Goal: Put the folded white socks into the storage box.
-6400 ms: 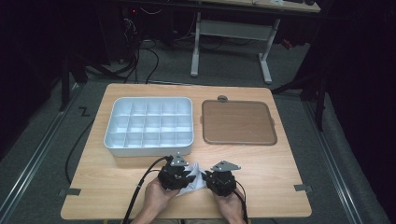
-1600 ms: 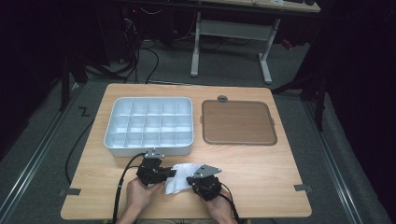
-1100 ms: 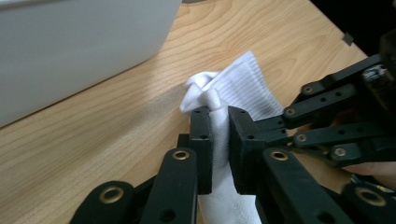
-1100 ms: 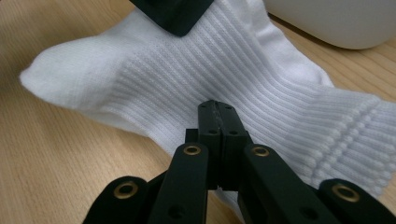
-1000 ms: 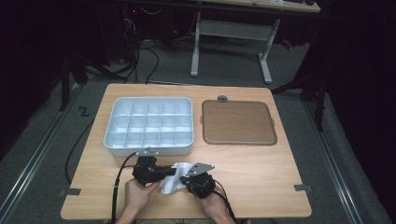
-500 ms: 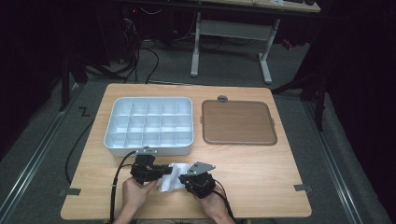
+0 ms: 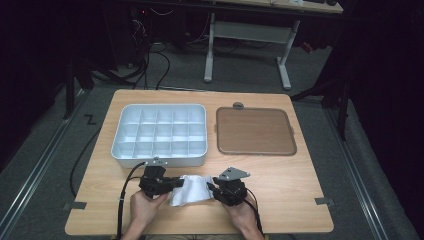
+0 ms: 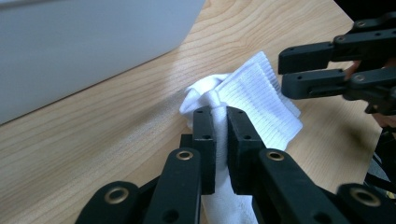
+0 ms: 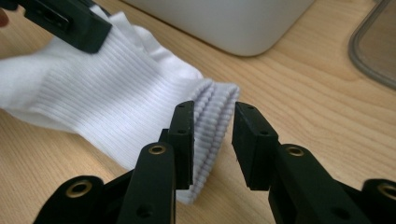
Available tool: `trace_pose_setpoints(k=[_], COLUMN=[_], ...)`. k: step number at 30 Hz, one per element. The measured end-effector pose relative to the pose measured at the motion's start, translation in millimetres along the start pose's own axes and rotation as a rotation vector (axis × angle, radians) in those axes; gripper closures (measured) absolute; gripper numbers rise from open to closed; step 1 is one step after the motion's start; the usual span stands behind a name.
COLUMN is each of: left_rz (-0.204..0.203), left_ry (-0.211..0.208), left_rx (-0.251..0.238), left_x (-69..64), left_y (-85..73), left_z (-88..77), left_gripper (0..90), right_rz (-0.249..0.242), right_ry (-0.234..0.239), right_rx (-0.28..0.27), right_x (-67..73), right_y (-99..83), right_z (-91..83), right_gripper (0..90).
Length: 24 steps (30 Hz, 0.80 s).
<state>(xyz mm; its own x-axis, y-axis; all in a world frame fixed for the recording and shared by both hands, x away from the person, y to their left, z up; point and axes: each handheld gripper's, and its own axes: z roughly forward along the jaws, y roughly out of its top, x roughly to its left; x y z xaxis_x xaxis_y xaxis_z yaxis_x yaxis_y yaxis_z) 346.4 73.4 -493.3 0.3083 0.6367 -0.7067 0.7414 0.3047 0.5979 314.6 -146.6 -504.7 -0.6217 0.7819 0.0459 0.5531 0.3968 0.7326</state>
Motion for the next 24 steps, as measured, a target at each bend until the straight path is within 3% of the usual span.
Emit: trace_pose_setpoints(k=[4,13,24], left_rz=[-0.002,-0.007,-0.044], left_ry=[-0.008,-0.035,-0.069], left_rx=[0.003,0.006,-0.003], left_x=[-0.6,-6.7,-10.3], left_y=[0.3,1.9,5.6], left_z=[-1.2,-2.3,-1.1], left_gripper=[83.6,83.5,83.5], right_rz=[0.008,0.011,-0.004], right_ry=[0.008,0.046,0.061], right_rx=[0.04,0.059,0.065], right_x=[-2.3,-3.4,0.4], right_y=[-4.9,-5.0,-1.1], right_z=[11.0,17.8,22.7], right_gripper=[71.7,77.3,78.4])
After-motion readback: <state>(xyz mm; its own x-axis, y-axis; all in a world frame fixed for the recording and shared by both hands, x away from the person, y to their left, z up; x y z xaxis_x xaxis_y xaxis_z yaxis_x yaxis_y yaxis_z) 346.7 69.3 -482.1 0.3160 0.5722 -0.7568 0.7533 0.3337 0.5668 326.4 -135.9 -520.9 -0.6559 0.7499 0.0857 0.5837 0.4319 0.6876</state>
